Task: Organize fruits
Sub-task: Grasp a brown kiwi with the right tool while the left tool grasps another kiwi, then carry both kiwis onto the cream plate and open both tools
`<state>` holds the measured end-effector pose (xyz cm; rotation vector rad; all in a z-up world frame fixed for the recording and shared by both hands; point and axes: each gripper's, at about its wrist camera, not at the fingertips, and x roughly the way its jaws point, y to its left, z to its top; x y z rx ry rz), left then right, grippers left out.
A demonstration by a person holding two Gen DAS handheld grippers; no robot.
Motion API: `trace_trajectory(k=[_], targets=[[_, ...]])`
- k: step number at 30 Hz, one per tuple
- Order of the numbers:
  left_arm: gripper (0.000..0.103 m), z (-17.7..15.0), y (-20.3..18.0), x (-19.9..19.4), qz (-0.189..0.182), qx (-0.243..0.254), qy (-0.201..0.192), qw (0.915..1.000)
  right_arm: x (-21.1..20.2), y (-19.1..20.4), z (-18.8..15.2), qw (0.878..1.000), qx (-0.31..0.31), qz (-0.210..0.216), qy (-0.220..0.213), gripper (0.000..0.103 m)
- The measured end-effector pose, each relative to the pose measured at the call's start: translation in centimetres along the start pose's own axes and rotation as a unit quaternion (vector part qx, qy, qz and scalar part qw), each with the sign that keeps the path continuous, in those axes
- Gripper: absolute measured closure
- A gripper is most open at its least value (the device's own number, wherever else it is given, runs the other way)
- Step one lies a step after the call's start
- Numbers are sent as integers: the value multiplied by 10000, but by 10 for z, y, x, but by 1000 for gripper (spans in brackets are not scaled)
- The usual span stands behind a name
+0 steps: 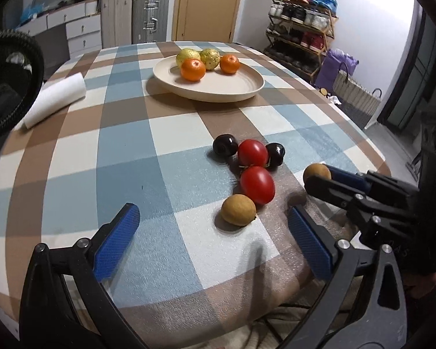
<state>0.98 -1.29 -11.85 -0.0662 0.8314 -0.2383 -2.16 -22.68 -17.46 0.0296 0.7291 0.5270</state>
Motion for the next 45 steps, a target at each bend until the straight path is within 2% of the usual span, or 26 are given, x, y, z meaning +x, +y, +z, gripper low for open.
trace_trajectory(k=[3,5,9,11,15,17,19,24,31,39,45], targets=[[17,2,-1,2,-181,150,50,9997,-4,1,-1,10000,-26,-2,-89,76],[32,3,-2,4,-280,250,85,9993,-4,1,0,9999,-31,-24,-102,76],[37,2,-3,5,-383,350,144,9985,-7,1,-1,9999,-29,-42,-149,76],[47,3,-4,5,-486,378,167,9980,-7,0,-1,9999,-41,-42,-142,76],[57,4,-2,9,-623,364,217,9972,-11,-1,-1,9997,-9,-13,-232,76],[75,4,1,12,-719,327,277,9965,-11,-2,-1,9997,3,-24,-240,76],[79,4,2,13,-760,327,313,9961,-10,-2,-1,9997,11,-20,-237,76],[79,2,6,10,-860,276,268,9955,-9,-2,-1,9998,9,-18,-218,76],[79,19,16,-10,-859,184,-76,9961,-10,-4,4,9996,0,-23,-265,76],[79,67,38,-13,-751,9,-285,9968,-11,-18,37,9990,129,51,-415,76],[79,116,59,6,-651,-146,-415,9969,-6,-31,71,9986,106,77,-514,76]])
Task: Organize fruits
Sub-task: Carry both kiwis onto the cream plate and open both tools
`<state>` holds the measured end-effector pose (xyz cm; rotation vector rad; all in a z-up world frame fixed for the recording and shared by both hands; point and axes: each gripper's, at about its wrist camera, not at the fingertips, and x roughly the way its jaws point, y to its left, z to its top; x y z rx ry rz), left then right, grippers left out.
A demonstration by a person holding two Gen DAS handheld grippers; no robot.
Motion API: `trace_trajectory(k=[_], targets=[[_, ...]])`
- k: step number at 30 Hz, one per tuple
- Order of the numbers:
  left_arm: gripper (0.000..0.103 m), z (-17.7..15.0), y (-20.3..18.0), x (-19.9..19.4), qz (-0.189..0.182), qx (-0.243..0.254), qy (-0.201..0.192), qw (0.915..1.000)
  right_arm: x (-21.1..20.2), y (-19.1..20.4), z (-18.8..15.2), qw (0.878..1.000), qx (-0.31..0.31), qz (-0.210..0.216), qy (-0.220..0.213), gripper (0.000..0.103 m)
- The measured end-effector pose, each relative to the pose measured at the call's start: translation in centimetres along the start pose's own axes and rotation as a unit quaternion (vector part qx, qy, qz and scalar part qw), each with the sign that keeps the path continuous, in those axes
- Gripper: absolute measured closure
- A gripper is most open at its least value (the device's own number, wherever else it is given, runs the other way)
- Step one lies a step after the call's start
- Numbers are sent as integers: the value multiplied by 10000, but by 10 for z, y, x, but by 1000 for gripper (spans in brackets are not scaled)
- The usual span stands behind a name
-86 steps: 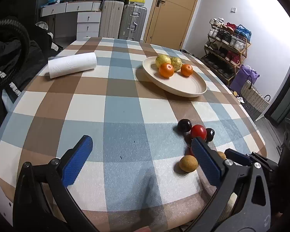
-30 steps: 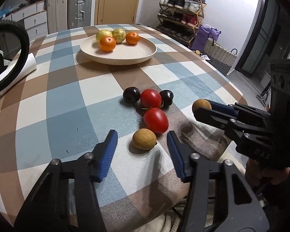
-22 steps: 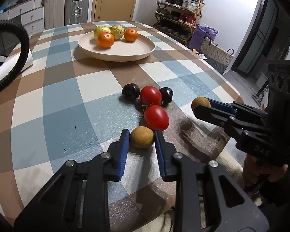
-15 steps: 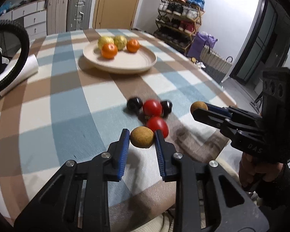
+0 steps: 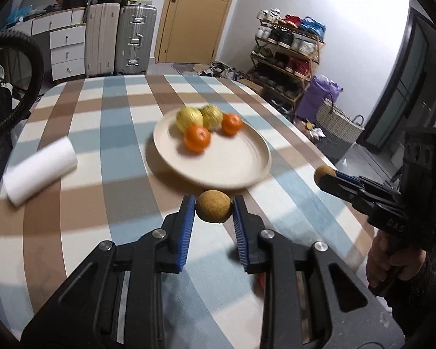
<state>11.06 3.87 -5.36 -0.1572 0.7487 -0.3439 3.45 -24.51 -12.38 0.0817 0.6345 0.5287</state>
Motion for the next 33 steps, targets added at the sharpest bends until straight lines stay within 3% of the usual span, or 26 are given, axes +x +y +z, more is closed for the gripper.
trace_trajectory(k=[8,14,22,31,33], targets=[[79,60,23,45,92,-59,0,9999,32,-20,55,9998,19,169,-94,76],[79,88,40,90,86,-223,163,9996,70,-36,93,9995,55,315,-49,76],[79,104,62,141,15,-368,428,9984,133,-54,120,9981,114,478,369,76],[79,103,63,171,-110,-251,621,9977,188,-64,122,9959,93,225,877,76],[79,102,64,177,-123,-284,663,9973,192,-64,121,9951,150,345,910,76]])
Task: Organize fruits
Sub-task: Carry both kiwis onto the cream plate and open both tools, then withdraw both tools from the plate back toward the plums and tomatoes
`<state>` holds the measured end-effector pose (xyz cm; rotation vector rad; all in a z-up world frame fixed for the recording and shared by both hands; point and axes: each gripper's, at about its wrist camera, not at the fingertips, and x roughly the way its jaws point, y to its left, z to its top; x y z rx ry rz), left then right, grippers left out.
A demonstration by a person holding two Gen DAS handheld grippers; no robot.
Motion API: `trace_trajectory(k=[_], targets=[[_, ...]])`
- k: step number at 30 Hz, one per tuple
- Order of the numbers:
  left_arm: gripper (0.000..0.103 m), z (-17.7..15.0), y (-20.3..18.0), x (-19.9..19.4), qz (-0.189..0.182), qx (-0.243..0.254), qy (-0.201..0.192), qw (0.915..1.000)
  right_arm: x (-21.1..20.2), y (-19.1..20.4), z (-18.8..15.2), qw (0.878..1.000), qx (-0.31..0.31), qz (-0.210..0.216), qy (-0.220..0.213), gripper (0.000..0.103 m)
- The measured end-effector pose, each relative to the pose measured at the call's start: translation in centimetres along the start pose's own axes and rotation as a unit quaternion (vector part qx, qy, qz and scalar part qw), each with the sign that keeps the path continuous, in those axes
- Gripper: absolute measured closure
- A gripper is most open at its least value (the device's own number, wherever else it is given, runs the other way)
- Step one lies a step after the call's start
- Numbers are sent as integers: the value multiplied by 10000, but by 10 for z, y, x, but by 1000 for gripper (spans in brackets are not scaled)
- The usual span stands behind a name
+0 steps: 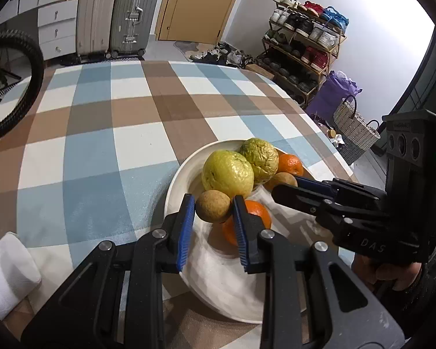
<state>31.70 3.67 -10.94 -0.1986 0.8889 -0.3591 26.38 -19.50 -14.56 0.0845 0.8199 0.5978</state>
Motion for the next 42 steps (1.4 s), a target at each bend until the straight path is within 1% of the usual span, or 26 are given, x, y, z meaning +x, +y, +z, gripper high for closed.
trace_trajectory(k=[2,4,8,10,12,15,16,19,21,23,25,27,28,29,30,32,33,34,35,36,38,40,42], targets=[[79,0,1,4,22,-27,0,10000,3,0,-1,10000,55,18,12,76],[79,0,2,4,53,-16,-11,10000,6,0,-1,9999,69,-92,49,76],[79,1,3,2,56,-32,-88,9999,14,-2,-2,9995,255,23,173,76],[79,0,3,0,38,-36,-100,9999,17,-1,-2,9994,286,-1,184,76],[79,0,3,-3,96,-39,-129,9999,19,0,-2,9994,287,-9,191,76],[79,-3,3,-13,135,-107,-231,9996,18,0,0,9993,338,87,122,68],[78,-4,2,-16,142,-123,-252,9995,16,1,0,9993,346,140,66,62],[78,-10,-3,-29,193,-120,-320,9992,3,2,1,9989,397,207,-110,60],[77,-15,-8,-37,229,-109,-337,9991,-9,3,-1,9986,416,179,-261,56],[70,-21,-15,-45,271,-84,-361,9989,-26,4,-5,9982,373,121,-444,52],[68,-28,-24,-54,295,-60,-406,9987,-43,8,-11,9980,282,25,-565,51],[65,-33,-34,-62,339,3,-426,9985,-59,11,-18,9974,196,-60,-690,47],[62,-36,-39,-66,369,37,-444,9983,-68,13,-22,9969,176,-86,-765,40],[57,-39,-45,-72,410,63,-484,9980,-76,14,-26,9961,173,-95,-857,32],[53,-42,-51,-78,442,65,-535,9976,-86,16,-31,9950,169,-93,-975,30],[32,-49,-60,-89,462,55,-623,9970,-101,19,-39,9933,129,-132,-1143,28],[29,-52,-64,-94,485,58,-665,9966,-106,21,-42,9926,108,-167,-1198,28],[23,-56,-69,-100,514,70,-715,9961,-115,25,-46,9913,53,-258,-1287,25],[21,-60,-73,-106,554,83,-766,9955,-120,28,-49,9907,19,-310,-1327,17],[21,-64,-77,-112,597,97,-802,9949,-128,31,-54,9895,-34,-371,-1397,14],[21,-72,-83,-120,646,121,-812,9945,-138,35,-59,9887,-108,-345,-1455,4],[19,-83,-90,-130,682,106,-850,9940,-149,40,-67,9878,-168,-348,-1511,2],[14,-93,-92,-139,678,44,-937,9933,-157,44,-74,9869,-179,-356,-1562,1]])
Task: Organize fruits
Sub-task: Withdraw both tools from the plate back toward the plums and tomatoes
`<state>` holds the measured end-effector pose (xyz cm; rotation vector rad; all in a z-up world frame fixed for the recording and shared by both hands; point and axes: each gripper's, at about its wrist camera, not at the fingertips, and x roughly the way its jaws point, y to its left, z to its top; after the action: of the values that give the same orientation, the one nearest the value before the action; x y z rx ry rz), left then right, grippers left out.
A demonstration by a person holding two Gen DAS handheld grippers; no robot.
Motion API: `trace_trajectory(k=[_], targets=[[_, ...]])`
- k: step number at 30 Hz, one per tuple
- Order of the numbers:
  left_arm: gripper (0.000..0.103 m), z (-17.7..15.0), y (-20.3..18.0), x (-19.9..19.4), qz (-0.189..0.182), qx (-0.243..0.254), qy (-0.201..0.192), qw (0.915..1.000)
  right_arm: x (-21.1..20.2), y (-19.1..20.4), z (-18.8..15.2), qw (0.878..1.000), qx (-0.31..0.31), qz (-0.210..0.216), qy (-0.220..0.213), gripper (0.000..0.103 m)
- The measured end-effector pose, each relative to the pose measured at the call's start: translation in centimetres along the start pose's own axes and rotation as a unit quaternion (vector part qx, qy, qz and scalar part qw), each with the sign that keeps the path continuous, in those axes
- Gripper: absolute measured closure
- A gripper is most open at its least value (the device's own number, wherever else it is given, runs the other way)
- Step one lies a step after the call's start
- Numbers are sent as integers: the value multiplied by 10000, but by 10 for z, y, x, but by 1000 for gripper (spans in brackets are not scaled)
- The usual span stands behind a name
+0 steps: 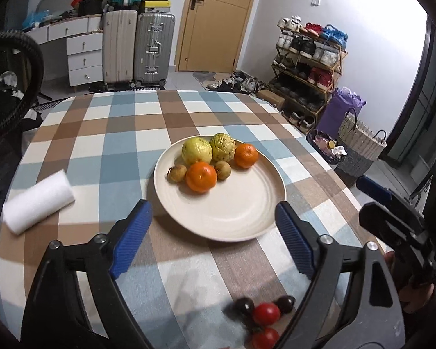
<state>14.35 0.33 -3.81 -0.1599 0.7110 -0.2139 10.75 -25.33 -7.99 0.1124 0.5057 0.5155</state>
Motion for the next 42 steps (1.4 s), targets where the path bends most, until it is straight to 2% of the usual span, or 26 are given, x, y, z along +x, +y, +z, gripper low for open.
trace_trajectory(k=[2,5,12,17,20,23,30,33,37,42], targets=[[1,-10,1,-9,16,-99,-85,9999,-10,3,-6,10000,-5,17,-17,0],[1,-28,2,-20,50,-229,-153,9996,-24,10,-18,10000,-44,68,-36,0],[1,-69,8,-25,199,-326,37,9993,-42,21,-46,9996,-239,113,64,0],[1,-92,12,-23,290,-274,232,9989,-42,23,-72,9988,-173,220,405,0],[1,-99,15,-22,287,-290,322,9987,-34,20,-86,9976,51,330,607,0],[1,-101,17,-22,303,-288,322,9986,-20,15,-101,9926,441,544,988,0],[1,-99,22,-22,335,-328,280,9985,-12,25,-112,9918,229,580,1111,2],[1,-98,24,-21,344,-327,299,9984,-7,27,-114,9909,195,603,1185,9],[1,-96,27,-19,355,-371,299,9982,0,25,-116,9889,261,621,1327,27],[1,-96,26,-16,348,-382,346,9981,2,28,-116,9886,157,638,1353,37]])
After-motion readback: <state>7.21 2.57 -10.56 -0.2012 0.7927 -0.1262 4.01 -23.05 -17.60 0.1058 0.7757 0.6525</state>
